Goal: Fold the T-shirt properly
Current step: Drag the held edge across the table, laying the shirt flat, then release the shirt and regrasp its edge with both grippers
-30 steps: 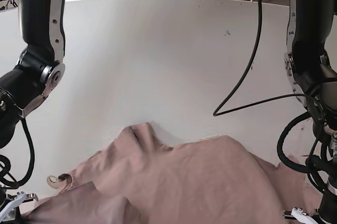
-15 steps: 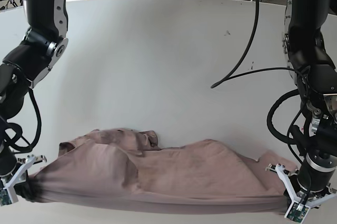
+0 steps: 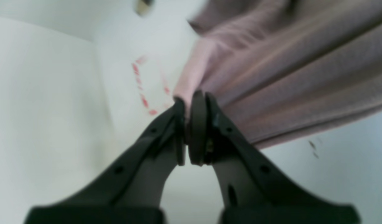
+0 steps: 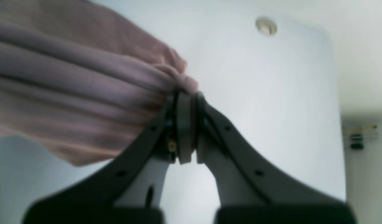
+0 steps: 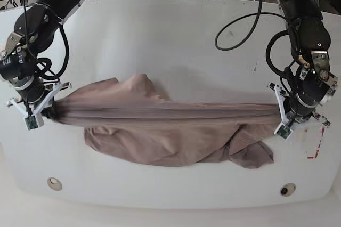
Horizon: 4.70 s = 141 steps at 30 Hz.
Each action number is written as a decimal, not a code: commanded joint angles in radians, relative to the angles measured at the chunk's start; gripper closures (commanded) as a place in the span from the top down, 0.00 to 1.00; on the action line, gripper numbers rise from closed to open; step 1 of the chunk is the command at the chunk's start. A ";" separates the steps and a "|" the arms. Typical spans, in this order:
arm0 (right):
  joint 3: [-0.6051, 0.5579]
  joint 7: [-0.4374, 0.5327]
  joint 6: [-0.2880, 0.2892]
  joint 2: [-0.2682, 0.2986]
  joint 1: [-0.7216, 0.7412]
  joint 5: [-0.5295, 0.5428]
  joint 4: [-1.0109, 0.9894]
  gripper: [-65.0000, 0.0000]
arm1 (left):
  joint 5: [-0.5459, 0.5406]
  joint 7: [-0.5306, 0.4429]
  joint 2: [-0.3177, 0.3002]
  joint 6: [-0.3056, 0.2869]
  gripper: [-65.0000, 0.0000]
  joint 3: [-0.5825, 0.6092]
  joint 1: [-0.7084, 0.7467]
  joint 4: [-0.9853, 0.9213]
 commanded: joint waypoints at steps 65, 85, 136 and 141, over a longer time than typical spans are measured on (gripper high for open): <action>0.252 -0.009 -0.012 -0.278 -0.520 -0.005 0.011 0.00 | -0.026 -0.082 0.122 -0.060 0.60 -0.506 0.537 0.009; 0.251 -0.009 -0.012 -0.285 -0.517 0.000 0.009 0.00 | -0.537 -0.076 0.121 -0.060 0.61 -0.564 0.636 -0.054; 0.393 -0.049 -0.012 -0.136 -0.471 0.411 -0.287 0.67 | -0.456 -0.110 0.050 -0.060 0.01 -0.547 0.533 -0.222; 0.380 -0.051 -0.012 -0.142 -0.472 0.412 -0.298 0.67 | -0.456 -0.110 0.044 -0.060 0.01 -0.549 0.531 -0.221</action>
